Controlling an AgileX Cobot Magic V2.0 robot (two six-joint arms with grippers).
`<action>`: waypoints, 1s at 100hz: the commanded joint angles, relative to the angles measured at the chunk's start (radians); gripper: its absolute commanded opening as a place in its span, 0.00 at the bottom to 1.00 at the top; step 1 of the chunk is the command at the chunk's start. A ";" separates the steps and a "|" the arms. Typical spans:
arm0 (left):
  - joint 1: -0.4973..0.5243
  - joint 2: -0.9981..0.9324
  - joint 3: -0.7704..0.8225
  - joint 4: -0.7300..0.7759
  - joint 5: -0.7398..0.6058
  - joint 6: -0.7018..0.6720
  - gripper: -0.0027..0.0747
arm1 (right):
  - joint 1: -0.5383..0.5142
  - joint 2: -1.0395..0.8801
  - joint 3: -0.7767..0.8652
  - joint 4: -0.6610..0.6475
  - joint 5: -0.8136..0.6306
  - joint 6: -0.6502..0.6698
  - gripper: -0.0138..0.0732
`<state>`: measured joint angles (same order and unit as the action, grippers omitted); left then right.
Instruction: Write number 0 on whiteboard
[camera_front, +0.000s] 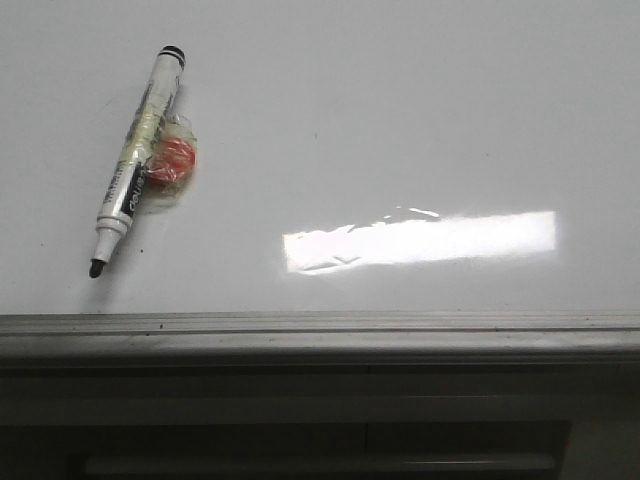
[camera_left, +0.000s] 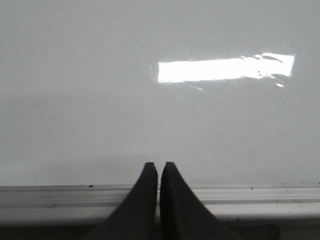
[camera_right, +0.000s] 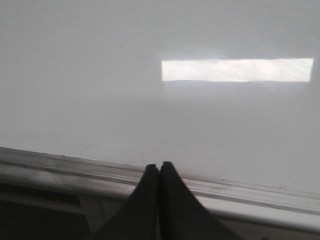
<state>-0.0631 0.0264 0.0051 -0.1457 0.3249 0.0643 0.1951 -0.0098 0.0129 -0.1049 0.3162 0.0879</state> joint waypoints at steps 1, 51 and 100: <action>0.002 0.008 0.031 -0.011 -0.054 -0.009 0.01 | -0.006 -0.019 0.012 -0.002 -0.023 -0.011 0.09; 0.002 0.008 0.031 -0.011 -0.054 -0.009 0.01 | -0.006 -0.019 0.012 -0.002 -0.023 -0.011 0.09; 0.002 0.008 0.031 -0.009 -0.060 -0.009 0.01 | -0.006 -0.019 0.012 -0.112 -0.224 -0.011 0.09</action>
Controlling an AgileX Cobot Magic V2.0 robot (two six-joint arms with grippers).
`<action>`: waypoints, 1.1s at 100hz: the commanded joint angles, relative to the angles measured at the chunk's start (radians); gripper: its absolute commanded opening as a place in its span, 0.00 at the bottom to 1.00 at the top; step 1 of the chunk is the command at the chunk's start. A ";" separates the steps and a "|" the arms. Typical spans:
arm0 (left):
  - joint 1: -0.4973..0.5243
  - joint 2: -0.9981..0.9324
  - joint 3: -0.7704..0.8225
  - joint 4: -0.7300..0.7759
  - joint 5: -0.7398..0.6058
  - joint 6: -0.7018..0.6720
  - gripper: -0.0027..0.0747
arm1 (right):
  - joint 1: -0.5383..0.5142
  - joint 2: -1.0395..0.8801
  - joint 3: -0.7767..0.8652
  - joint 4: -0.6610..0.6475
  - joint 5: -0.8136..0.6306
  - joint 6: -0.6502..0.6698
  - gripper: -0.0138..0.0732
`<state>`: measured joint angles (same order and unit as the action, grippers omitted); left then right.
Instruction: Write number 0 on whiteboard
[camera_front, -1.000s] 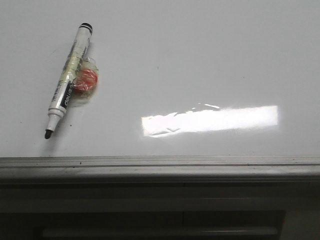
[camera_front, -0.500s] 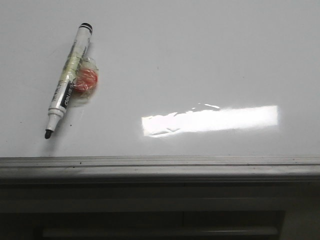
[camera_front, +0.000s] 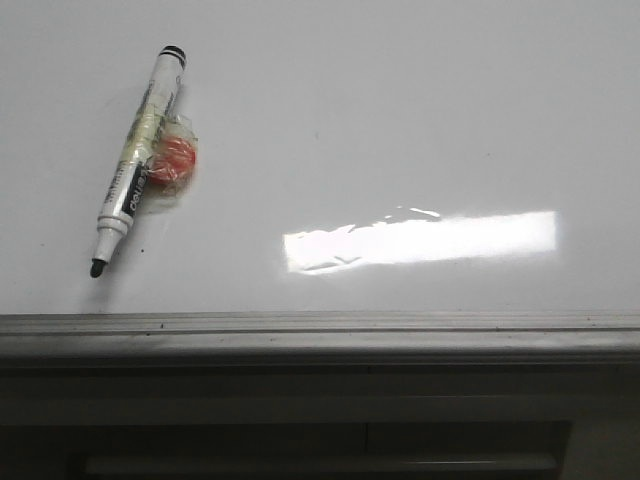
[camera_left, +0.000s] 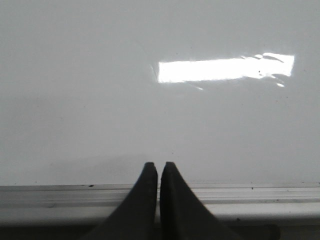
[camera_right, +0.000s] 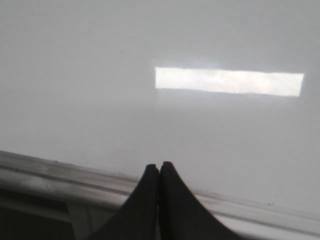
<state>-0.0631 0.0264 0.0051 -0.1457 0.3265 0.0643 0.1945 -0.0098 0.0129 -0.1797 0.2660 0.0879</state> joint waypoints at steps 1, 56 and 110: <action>0.002 0.008 0.031 -0.009 -0.063 -0.009 0.01 | -0.005 -0.019 0.012 -0.037 -0.186 -0.011 0.09; 0.002 0.008 0.029 -1.111 -0.249 -0.009 0.01 | -0.005 -0.019 0.002 0.347 -0.606 0.415 0.09; -0.021 0.240 -0.474 -0.823 0.257 0.896 0.45 | 0.001 0.032 -0.410 0.188 0.005 0.210 0.51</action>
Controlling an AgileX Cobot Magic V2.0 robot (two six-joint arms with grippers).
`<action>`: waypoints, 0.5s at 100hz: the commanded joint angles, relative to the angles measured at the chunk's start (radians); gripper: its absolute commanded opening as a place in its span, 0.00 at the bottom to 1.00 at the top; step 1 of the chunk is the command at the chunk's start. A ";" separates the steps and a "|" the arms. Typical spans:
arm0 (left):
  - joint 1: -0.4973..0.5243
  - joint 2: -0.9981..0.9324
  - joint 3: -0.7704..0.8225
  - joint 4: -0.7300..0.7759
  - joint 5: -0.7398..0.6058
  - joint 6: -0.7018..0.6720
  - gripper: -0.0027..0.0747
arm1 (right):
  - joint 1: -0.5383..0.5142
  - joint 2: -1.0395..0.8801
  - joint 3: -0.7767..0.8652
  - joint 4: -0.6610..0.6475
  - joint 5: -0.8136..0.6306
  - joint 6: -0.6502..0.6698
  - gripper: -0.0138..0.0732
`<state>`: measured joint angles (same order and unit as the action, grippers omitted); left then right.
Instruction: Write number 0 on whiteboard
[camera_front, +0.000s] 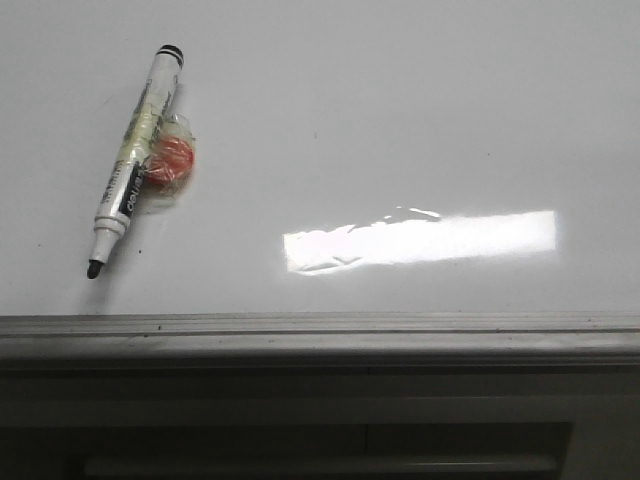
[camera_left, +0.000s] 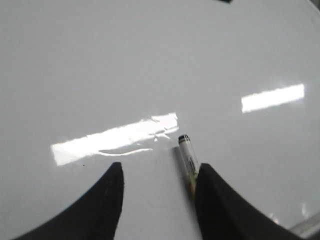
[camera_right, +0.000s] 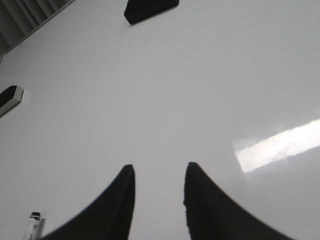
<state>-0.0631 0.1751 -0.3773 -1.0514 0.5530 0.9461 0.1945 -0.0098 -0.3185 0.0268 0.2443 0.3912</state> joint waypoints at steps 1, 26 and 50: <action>-0.025 0.097 -0.102 0.106 0.031 0.009 0.45 | 0.001 0.035 -0.088 -0.019 0.049 -0.105 0.52; -0.291 0.359 -0.338 0.887 0.197 -0.418 0.34 | 0.001 0.134 -0.173 0.014 0.199 -0.273 0.53; -0.557 0.589 -0.429 0.867 0.118 -0.730 0.37 | 0.001 0.157 -0.173 0.037 0.215 -0.273 0.53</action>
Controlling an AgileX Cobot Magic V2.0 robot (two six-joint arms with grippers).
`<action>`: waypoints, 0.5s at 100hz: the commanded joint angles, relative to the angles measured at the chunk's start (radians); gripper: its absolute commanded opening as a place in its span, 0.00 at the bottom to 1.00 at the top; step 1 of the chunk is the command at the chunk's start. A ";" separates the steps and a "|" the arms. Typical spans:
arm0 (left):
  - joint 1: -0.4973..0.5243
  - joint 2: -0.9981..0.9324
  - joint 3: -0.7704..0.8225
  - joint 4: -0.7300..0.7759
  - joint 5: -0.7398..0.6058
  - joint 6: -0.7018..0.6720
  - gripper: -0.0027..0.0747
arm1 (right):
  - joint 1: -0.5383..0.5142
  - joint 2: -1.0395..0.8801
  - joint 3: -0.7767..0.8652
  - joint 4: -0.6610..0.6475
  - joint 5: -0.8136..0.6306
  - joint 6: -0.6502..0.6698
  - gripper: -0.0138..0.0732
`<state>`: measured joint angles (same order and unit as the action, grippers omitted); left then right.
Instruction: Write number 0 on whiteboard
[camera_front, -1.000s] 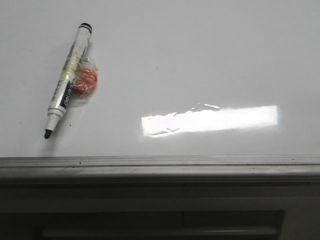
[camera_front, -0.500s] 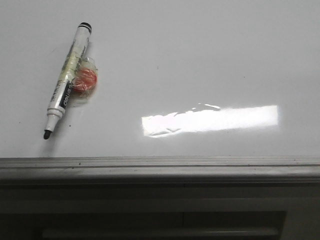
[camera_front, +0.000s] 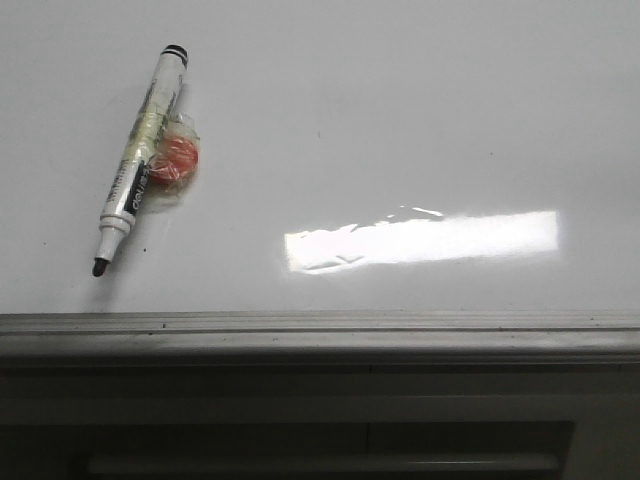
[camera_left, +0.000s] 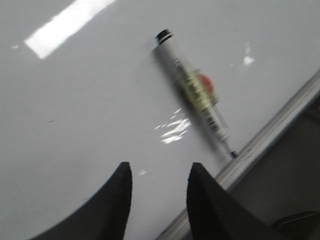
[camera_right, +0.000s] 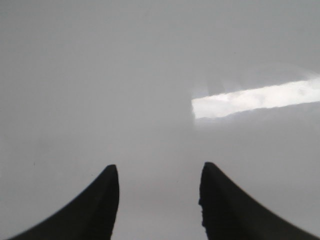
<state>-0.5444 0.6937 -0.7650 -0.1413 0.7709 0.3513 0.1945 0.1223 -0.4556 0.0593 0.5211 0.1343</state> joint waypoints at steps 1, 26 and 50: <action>-0.081 0.084 -0.041 -0.045 -0.103 -0.157 0.38 | 0.001 0.024 -0.036 0.007 -0.060 -0.016 0.53; -0.168 0.339 -0.041 -0.053 -0.152 -0.426 0.49 | 0.001 0.024 -0.036 0.050 -0.019 -0.016 0.53; -0.168 0.480 -0.041 -0.097 -0.285 -0.426 0.49 | 0.001 0.024 -0.036 0.057 -0.019 -0.016 0.53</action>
<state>-0.7053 1.1627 -0.7717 -0.2108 0.5835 -0.0622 0.1945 0.1242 -0.4556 0.1100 0.5705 0.1298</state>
